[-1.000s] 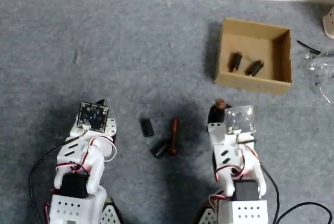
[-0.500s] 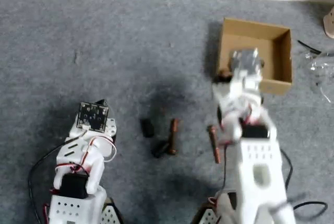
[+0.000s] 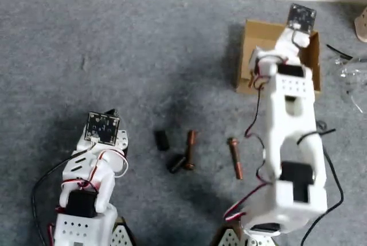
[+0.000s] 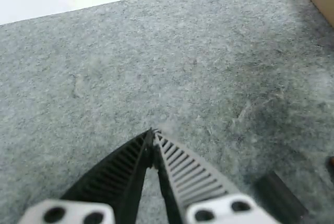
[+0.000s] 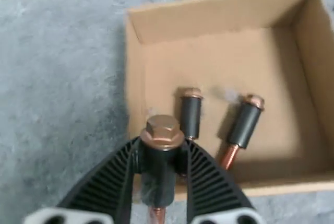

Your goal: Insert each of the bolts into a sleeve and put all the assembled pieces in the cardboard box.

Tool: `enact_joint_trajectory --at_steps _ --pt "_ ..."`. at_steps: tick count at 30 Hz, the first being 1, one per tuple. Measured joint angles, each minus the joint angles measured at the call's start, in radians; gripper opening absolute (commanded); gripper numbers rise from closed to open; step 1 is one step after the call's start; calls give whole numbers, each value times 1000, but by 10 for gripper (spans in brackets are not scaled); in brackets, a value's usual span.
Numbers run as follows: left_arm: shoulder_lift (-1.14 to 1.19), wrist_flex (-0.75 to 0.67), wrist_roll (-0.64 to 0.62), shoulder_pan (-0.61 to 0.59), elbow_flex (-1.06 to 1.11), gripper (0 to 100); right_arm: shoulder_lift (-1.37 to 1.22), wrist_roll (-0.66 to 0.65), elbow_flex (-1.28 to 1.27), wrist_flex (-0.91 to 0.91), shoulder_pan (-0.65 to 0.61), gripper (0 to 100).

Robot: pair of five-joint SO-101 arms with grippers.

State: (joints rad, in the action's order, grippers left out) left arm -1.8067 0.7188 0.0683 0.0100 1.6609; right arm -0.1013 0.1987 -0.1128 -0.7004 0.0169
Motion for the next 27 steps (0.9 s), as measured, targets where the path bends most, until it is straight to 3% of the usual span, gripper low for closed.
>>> enact_joint_trajectory --at_steps 8,16,27 --pt "0 0 0 0 0 10 -143 245 144 -58 97 5" --pt "0 -26 0 0 9 10 -169 601 130 -58 212 5" --pt "0 -28 0 0 9 10 -164 720 44 -41 199 13"
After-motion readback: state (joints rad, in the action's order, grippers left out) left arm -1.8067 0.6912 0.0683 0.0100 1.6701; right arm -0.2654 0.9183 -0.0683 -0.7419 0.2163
